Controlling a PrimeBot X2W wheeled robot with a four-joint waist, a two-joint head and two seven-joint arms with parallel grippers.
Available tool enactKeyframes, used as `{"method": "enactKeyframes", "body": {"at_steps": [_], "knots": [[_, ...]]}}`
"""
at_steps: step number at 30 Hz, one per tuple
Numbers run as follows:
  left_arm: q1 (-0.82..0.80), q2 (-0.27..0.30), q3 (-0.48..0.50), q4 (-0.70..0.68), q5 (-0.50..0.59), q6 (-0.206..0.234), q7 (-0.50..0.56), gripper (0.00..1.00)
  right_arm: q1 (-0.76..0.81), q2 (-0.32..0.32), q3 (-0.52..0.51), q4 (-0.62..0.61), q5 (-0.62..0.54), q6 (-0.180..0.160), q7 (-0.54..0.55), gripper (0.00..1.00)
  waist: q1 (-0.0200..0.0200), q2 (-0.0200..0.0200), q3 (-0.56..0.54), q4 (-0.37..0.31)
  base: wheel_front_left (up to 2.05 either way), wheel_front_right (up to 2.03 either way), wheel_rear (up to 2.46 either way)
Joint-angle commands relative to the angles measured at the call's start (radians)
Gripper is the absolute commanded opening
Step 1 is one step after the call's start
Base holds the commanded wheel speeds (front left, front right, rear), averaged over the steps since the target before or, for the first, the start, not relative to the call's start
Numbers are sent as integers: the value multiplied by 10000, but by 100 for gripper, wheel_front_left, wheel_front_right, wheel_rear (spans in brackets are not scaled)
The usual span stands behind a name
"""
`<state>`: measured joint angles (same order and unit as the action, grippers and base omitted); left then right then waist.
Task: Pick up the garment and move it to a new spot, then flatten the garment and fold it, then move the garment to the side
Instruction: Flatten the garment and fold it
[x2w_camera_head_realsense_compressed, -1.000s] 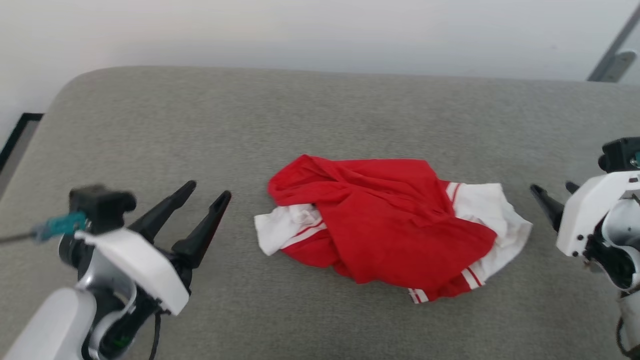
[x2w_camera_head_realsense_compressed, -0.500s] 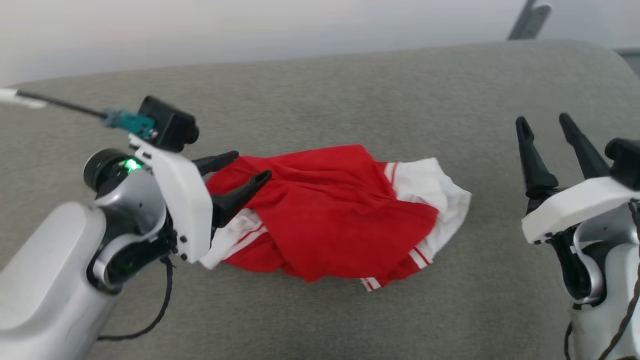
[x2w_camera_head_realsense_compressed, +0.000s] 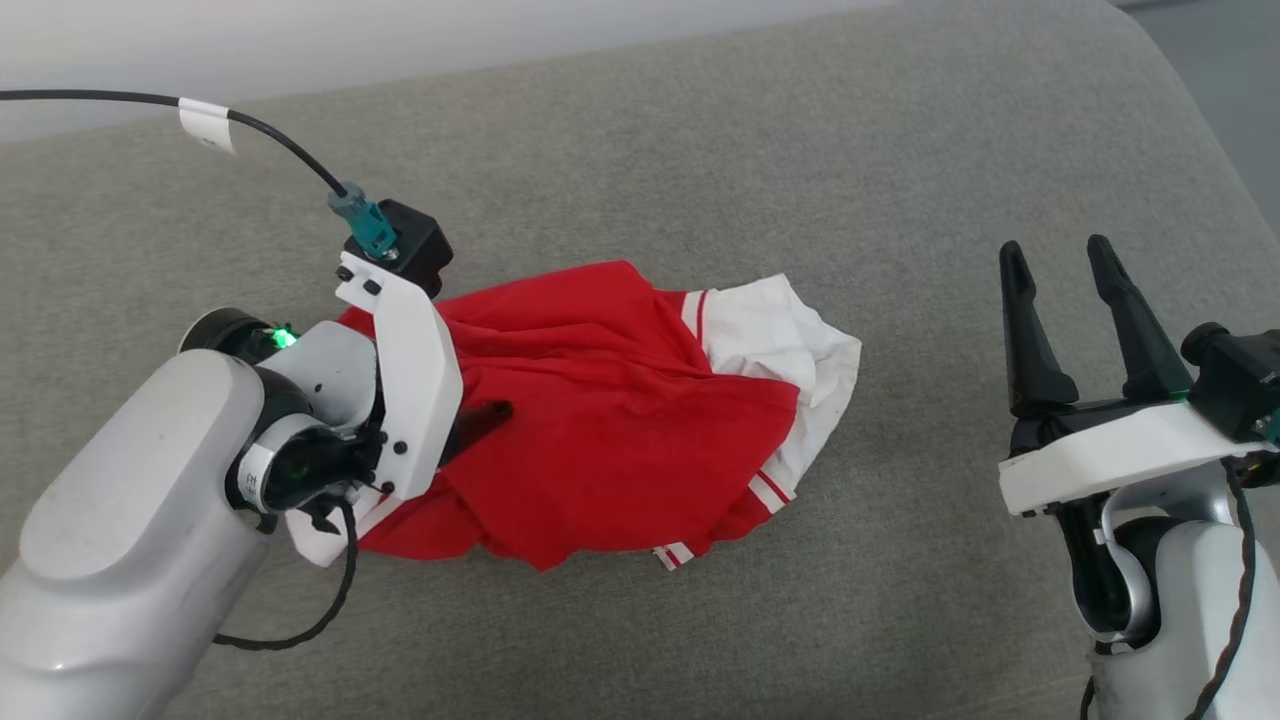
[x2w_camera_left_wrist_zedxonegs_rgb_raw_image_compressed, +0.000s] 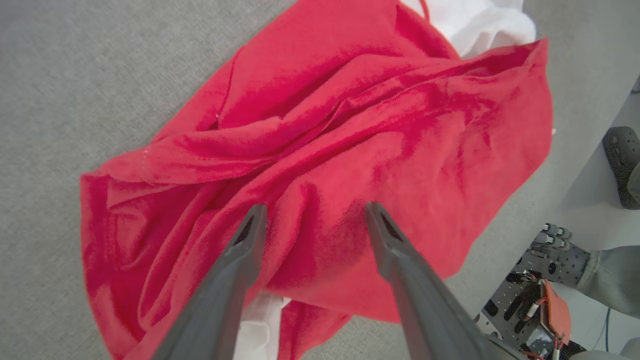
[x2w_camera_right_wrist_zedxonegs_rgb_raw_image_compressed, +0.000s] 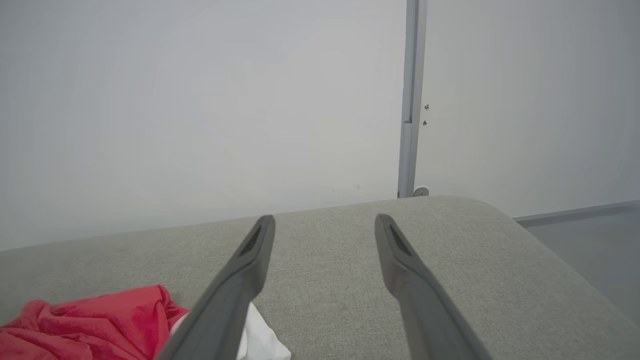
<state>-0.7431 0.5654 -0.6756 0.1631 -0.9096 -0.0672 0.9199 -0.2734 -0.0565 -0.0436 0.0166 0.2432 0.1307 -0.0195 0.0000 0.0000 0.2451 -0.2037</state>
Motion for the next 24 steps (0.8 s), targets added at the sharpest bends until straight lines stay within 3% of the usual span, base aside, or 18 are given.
{"method": "enactKeyframes", "body": {"at_steps": [1,7,8,9,24], "knots": [[-171,-5,-101,187,153,106,174,100,113,58,51,-53,103,1,-117,100,0,0,206,-194,0,0,0],[-278,-44,-484,670,537,-64,65,100,111,58,177,-33,495,1,-305,100,0,0,476,-324,0,0,0],[-281,-81,-466,756,505,-78,9,4,93,59,196,-13,475,1,-340,100,0,0,502,-328,0,0,0],[-306,-76,-470,840,477,-108,26,0,83,57,166,10,605,1,-401,100,0,0,520,-326,0,0,0],[-962,182,355,437,72,-34,-534,0,368,59,-262,39,663,1,-359,100,0,0,290,72,0,0,0]]}}
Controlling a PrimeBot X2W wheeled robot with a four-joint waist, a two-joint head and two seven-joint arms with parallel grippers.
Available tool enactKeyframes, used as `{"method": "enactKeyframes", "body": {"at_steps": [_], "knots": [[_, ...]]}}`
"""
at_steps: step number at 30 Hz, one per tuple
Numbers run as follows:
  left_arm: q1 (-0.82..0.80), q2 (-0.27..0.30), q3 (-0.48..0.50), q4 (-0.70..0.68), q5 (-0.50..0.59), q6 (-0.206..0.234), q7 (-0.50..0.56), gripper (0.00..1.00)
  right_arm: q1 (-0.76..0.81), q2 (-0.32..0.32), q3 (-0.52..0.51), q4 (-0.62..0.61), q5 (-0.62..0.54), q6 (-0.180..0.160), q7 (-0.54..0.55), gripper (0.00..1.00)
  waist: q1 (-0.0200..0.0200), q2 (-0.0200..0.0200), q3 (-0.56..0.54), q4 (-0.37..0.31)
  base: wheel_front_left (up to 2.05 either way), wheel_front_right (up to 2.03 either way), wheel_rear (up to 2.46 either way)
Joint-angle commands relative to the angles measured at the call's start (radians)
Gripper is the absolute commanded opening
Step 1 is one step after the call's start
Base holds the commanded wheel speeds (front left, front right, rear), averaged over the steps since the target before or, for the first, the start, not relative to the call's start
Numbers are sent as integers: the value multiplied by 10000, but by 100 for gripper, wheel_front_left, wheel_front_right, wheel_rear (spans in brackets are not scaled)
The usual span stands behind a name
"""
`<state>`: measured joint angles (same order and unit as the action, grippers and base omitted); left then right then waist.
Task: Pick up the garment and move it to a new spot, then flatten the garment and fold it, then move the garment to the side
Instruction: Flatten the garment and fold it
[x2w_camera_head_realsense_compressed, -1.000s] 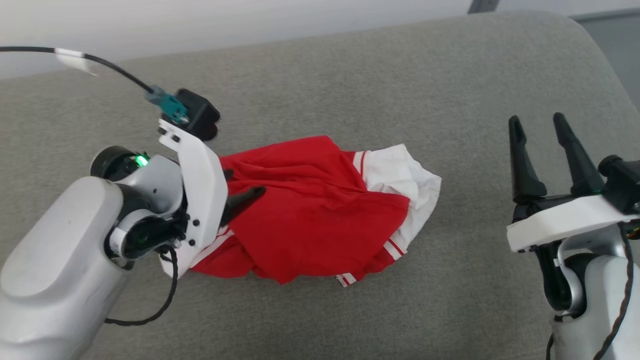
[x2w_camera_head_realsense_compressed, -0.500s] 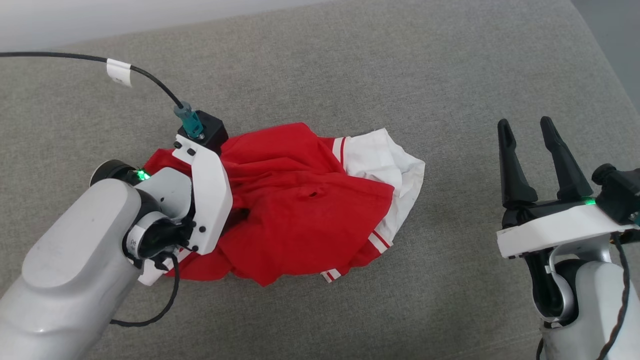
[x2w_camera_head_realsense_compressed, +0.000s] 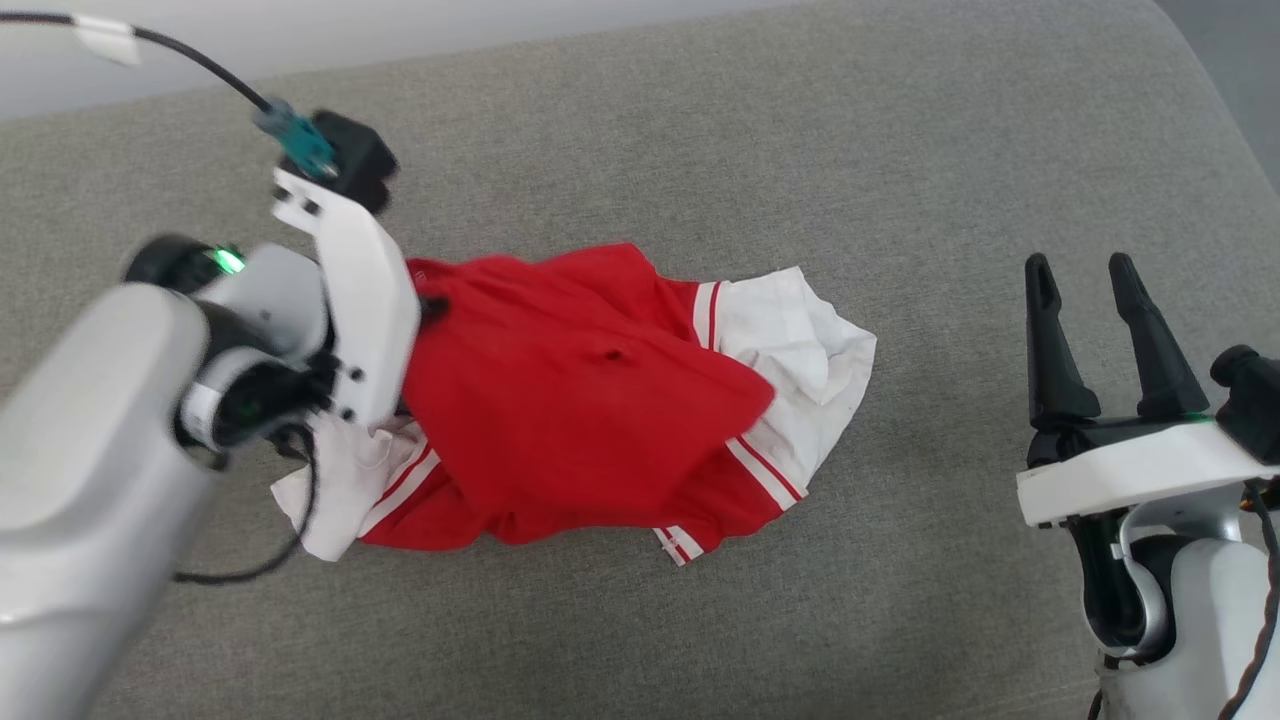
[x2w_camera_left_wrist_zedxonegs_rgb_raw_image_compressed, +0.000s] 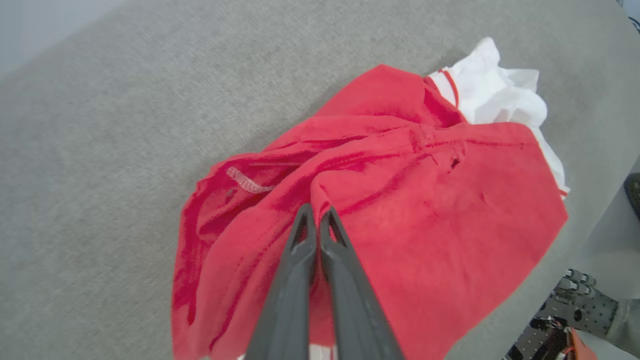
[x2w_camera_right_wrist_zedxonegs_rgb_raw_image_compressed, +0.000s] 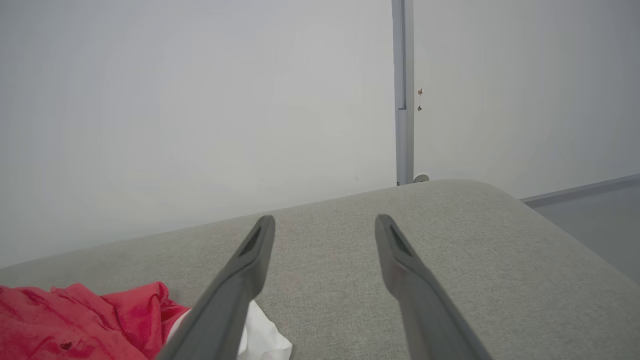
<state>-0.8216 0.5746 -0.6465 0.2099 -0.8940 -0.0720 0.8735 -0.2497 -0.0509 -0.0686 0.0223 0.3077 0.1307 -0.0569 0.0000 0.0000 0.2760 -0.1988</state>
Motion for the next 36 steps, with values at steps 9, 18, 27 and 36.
{"method": "enactKeyframes", "body": {"at_steps": [9,18,27,36], "knots": [[-1029,792,617,526,786,17,-1066,0,246,3,12,-100,80,1,166,100,0,0,-38,24,0,0,0],[-1934,1099,449,2849,2195,-126,-2793,0,12,3,156,-139,162,1,229,100,0,0,405,-194,0,0,0],[-2623,303,219,4987,1985,-436,-3667,100,-166,5,321,54,239,1,120,100,0,0,601,-161,0,0,0],[-2892,33,-459,4235,979,-586,-1886,100,27,3,183,33,125,1,188,100,0,0,361,198,0,0,0]]}}
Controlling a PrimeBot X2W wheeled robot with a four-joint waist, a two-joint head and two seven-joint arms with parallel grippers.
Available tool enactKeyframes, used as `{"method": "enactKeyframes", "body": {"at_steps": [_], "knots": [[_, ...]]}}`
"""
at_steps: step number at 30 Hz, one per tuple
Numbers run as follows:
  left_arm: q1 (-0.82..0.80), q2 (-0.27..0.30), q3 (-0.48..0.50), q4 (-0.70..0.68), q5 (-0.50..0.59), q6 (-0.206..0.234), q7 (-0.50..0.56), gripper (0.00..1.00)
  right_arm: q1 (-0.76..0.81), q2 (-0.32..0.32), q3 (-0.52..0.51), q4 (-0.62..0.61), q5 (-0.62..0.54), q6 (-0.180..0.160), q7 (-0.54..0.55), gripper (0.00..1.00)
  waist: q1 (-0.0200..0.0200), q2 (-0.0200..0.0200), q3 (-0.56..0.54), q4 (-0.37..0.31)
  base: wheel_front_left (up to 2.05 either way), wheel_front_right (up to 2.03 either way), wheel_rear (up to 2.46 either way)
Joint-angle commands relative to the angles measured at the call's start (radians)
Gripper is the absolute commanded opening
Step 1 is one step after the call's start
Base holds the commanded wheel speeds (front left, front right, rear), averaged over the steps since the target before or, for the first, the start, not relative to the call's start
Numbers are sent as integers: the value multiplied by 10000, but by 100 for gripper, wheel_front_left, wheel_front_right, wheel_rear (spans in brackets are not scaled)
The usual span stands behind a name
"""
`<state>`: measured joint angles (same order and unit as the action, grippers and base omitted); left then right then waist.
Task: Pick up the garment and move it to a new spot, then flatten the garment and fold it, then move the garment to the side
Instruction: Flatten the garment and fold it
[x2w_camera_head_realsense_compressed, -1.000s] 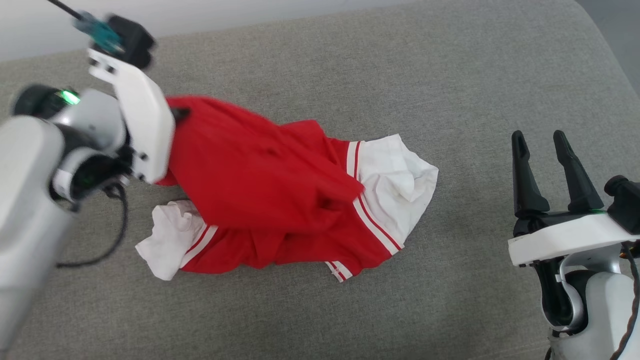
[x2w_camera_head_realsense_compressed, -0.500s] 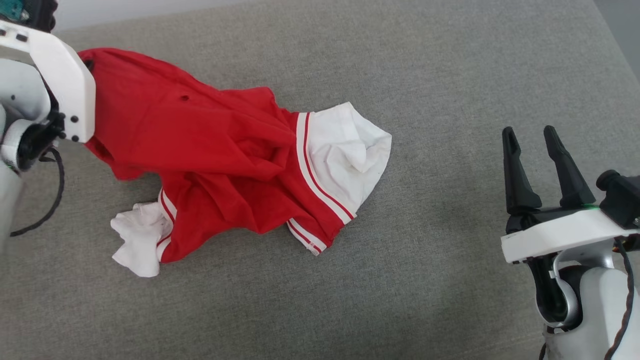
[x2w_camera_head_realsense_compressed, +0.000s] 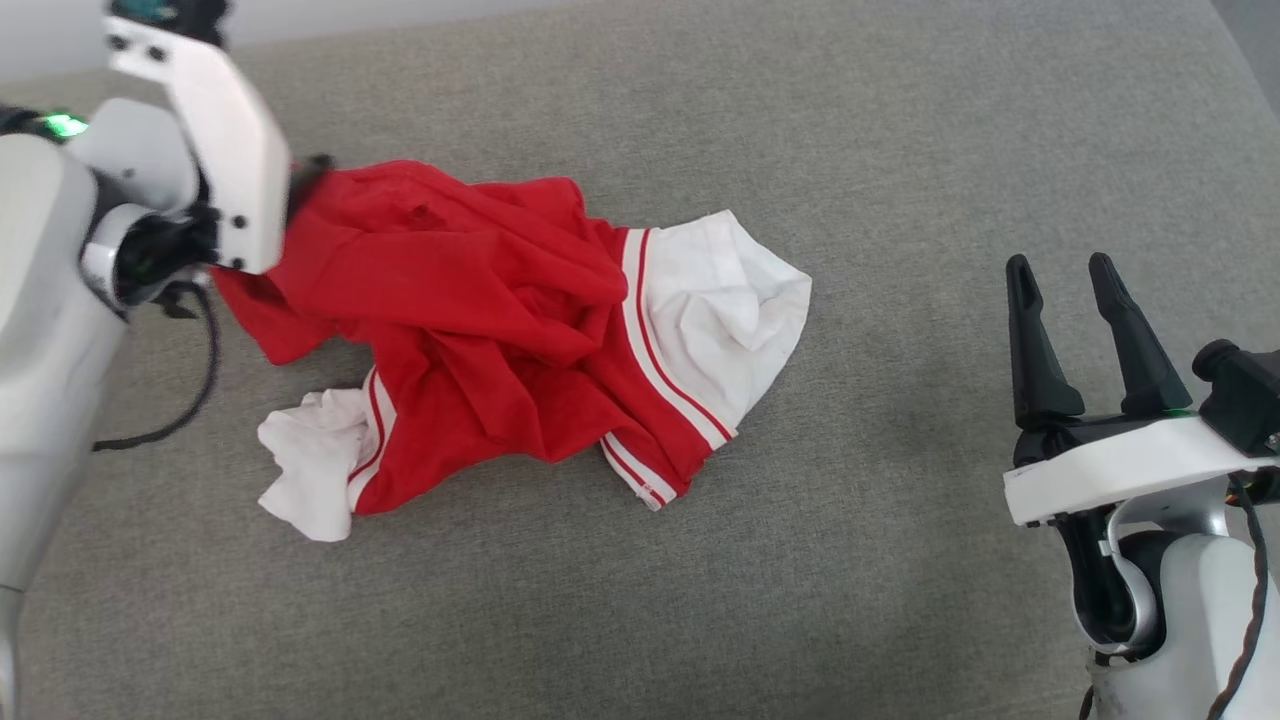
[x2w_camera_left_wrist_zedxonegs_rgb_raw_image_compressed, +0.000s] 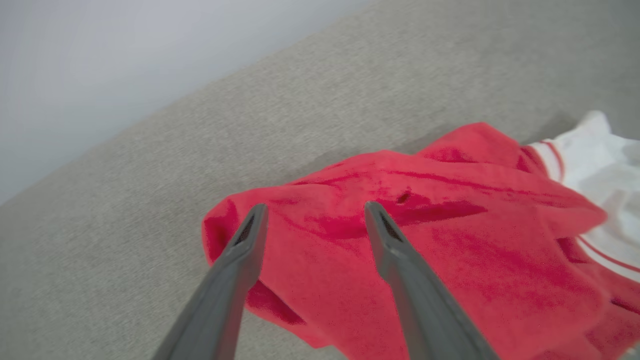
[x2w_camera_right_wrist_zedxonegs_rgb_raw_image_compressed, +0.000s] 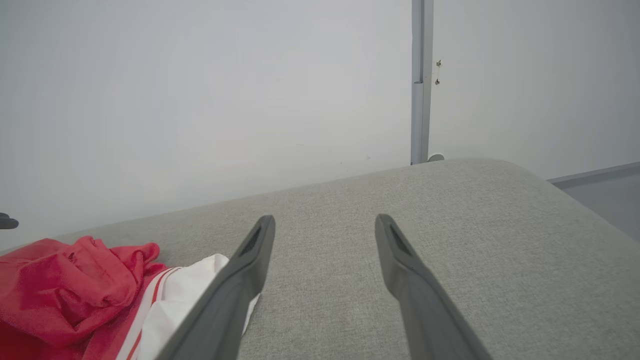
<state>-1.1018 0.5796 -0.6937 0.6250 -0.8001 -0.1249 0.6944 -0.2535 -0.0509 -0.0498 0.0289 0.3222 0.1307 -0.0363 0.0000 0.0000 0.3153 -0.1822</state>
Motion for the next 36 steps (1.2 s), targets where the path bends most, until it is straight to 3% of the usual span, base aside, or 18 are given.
{"method": "enactKeyframes", "body": {"at_steps": [1,7,15,20,25,26,27,36], "knots": [[-81,-23,-10,-171,-166,-57,116,100,75,5,-11,-45,15,1,-9,100,0,0,-52,63,0,0,0],[369,-26,-388,-1894,-986,2,1631,100,101,2,21,-110,58,1,19,100,0,0,-132,118,0,0,0],[1257,205,-933,-4293,-1337,791,3266,100,143,5,226,-281,211,1,-55,100,0,0,-50,-115,0,0,0],[1576,662,-1405,-4834,-705,804,3356,100,127,4,361,-341,320,1,-107,100,0,0,117,-331,0,0,0],[1448,924,-1839,-4378,262,364,2462,100,51,4,466,-292,370,1,-179,100,0,0,245,-493,0,0,0],[1443,943,-1937,-4212,328,275,2354,44,46,4,474,-274,374,1,-193,100,0,0,254,-513,0,0,0],[1413,942,-1970,-4079,315,208,2238,0,42,2,477,-257,371,1,-198,100,0,0,261,-523,0,0,0],[566,721,-1896,-3591,-371,-1,2081,0,97,4,436,-257,446,1,-220,100,0,0,323,-523,0,0,0]]}}
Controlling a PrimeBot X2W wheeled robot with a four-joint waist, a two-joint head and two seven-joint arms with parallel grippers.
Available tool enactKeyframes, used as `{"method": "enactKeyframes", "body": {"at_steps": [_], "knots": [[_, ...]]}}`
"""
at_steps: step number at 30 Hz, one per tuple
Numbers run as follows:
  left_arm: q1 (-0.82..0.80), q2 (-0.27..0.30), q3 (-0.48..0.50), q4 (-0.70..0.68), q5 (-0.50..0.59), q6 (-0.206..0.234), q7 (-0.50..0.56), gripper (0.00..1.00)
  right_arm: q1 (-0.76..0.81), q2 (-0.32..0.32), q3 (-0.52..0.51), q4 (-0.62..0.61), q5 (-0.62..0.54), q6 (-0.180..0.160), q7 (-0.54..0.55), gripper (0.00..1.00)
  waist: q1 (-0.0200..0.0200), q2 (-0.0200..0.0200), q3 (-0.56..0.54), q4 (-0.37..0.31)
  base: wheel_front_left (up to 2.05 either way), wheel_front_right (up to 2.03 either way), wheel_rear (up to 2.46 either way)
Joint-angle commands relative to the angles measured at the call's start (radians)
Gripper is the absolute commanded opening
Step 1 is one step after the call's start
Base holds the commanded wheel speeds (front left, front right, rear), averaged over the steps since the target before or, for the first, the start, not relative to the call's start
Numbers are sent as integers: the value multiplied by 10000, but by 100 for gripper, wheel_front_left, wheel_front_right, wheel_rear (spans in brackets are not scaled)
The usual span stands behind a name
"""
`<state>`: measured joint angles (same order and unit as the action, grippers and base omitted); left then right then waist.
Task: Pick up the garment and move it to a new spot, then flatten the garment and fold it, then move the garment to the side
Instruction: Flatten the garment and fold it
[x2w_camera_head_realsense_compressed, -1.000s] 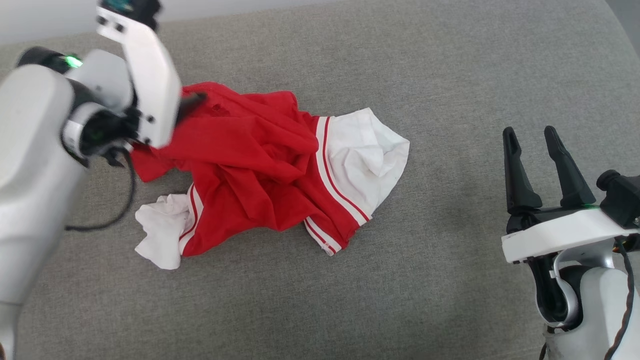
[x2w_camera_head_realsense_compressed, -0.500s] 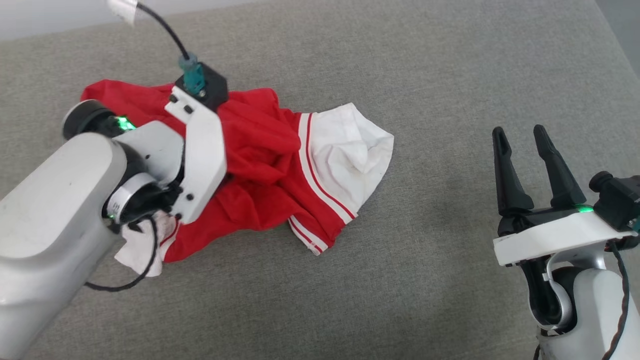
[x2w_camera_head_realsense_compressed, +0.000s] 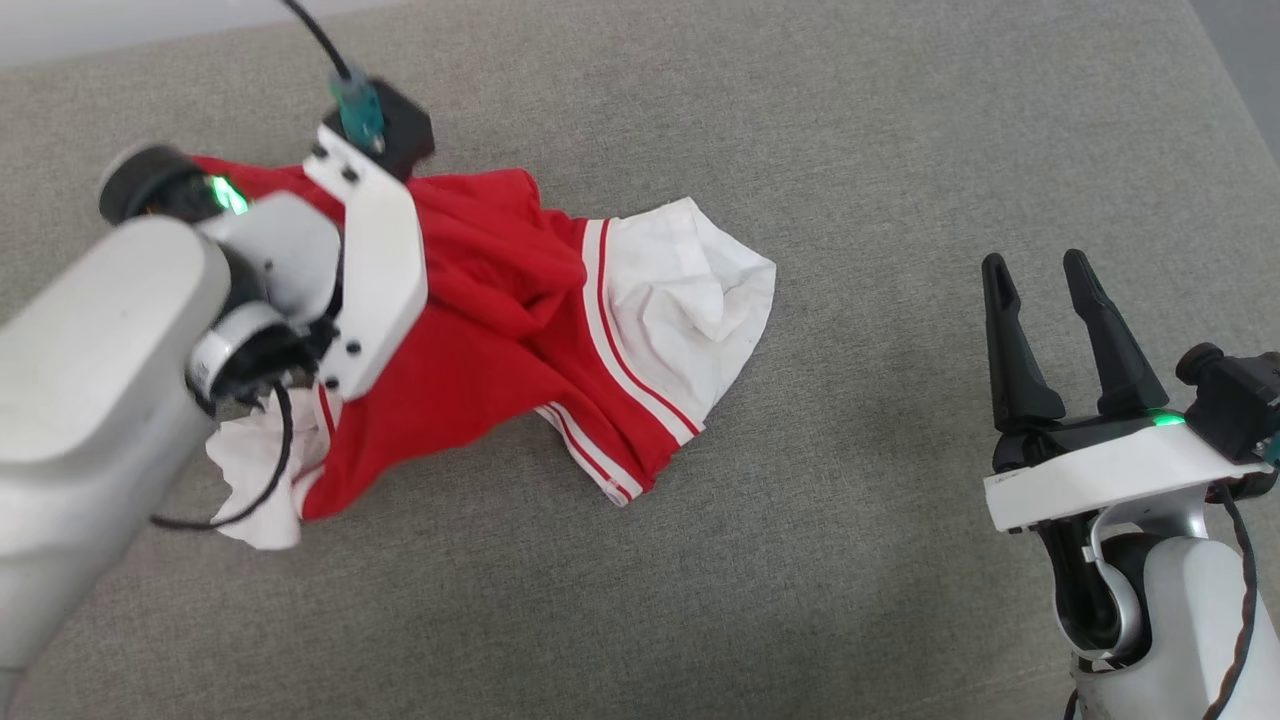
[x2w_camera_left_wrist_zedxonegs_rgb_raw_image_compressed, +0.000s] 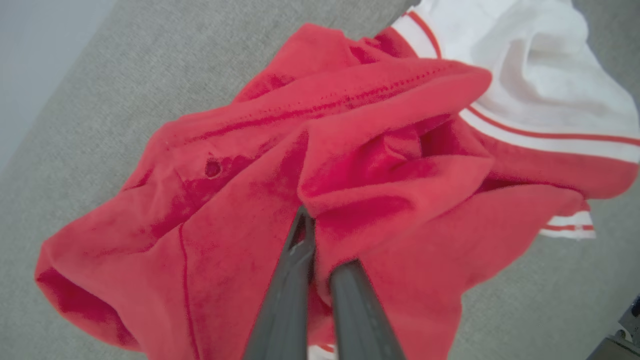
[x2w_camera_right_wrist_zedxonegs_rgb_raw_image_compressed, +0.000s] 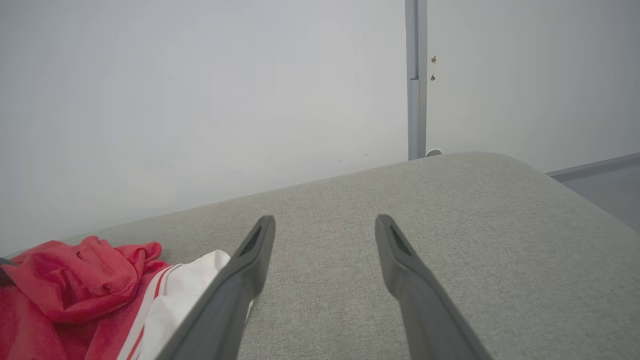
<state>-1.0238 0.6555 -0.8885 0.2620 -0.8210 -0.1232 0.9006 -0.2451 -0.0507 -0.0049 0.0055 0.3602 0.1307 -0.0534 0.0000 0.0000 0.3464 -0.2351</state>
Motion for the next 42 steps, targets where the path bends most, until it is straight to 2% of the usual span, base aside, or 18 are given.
{"method": "enactKeyframes", "body": {"at_steps": [1,9,14,15,16,21,30,37,41,42], "knots": [[-377,-52,39,24,-168,-34,-11,0,4,0,-9,-33,71,1,-52,100,0,0,26,1,0,0,0],[-1384,-191,-15,759,36,-63,-694,1,-167,2,142,-34,127,1,-45,100,0,0,222,-115,0,0,0],[-1732,-433,-515,1625,-76,-64,-1639,40,-318,4,275,86,206,1,-102,100,0,0,390,-227,0,0,0],[-1731,-482,-584,1870,-217,-63,-1780,57,-338,2,302,120,218,1,-113,100,0,0,414,-235,0,0,0],[-1743,-516,-705,2089,-276,-63,-1868,100,-350,1,341,155,213,1,-114,100,0,0,431,-235,0,0,0],[-1909,-647,-1024,2651,-884,-65,-2120,100,-413,1,393,246,200,1,-178,100,0,0,378,-129,0,0,0],[-1580,-263,-1018,2026,-2052,43,-1512,100,-141,1,16,186,-119,1,-17,100,0,0,-127,486,0,0,0],[-743,418,-859,517,-2787,1059,-733,100,-8,1,-196,-35,-264,1,241,100,0,0,-450,933,0,0,0],[-163,965,-735,-138,-3063,1829,-501,100,9,2,-240,-188,-313,1,352,100,0,0,-469,1060,0,0,0],[89,1140,-676,-379,-3220,2140,-431,100,-11,1,-255,-241,-326,1,422,100,0,0,-429,1091,0,0,0]]}}
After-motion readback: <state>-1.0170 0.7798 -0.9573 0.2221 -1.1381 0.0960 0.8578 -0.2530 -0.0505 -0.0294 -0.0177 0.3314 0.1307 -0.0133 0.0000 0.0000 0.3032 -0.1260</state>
